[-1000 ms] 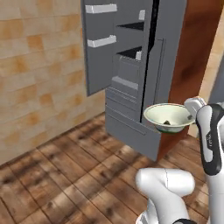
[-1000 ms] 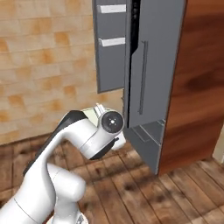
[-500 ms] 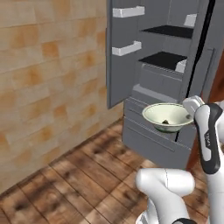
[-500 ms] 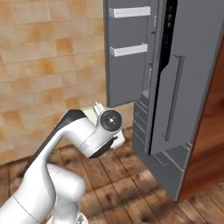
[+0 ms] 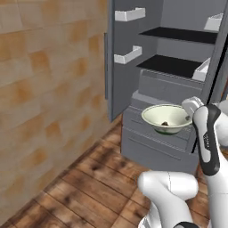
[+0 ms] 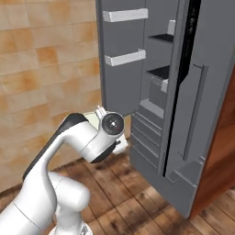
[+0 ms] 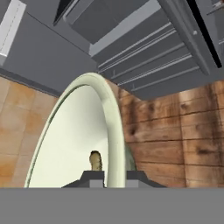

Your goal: Move the cup from next to the sink to the open cabinet. Then, move the bowl with the mushroom to the fridge to clear the area for faucet cleaning.

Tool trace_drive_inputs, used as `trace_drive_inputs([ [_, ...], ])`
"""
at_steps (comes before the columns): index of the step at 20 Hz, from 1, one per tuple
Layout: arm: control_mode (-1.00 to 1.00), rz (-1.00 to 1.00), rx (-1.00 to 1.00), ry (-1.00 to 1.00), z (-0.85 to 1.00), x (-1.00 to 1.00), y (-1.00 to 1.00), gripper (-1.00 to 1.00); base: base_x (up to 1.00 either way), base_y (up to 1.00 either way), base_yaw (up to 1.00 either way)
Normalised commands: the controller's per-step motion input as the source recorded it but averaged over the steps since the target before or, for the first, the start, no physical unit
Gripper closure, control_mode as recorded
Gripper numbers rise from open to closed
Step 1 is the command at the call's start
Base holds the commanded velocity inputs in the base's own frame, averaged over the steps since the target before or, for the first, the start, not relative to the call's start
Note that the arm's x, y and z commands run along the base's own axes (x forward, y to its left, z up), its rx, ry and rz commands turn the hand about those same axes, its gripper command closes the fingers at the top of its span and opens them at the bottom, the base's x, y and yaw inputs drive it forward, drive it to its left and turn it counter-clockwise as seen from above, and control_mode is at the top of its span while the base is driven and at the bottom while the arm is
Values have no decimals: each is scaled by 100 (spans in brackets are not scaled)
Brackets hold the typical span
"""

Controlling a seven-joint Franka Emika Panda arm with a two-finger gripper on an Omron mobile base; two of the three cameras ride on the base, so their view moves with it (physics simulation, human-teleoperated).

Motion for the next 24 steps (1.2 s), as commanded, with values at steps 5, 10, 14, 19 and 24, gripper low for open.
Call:
trace_drive_inputs([
  [5,100,0,0,0,0,0,0,100,7,37,-47],
  [10,100,0,0,0,0,0,0,100,6,70,-39],
  [14,100,0,0,0,0,0,0,100,0,76,-42],
  [19,100,0,0,0,0,0,0,100,6,90,-50],
  [24,100,0,0,0,0,0,0,100,51,100,-48],
])
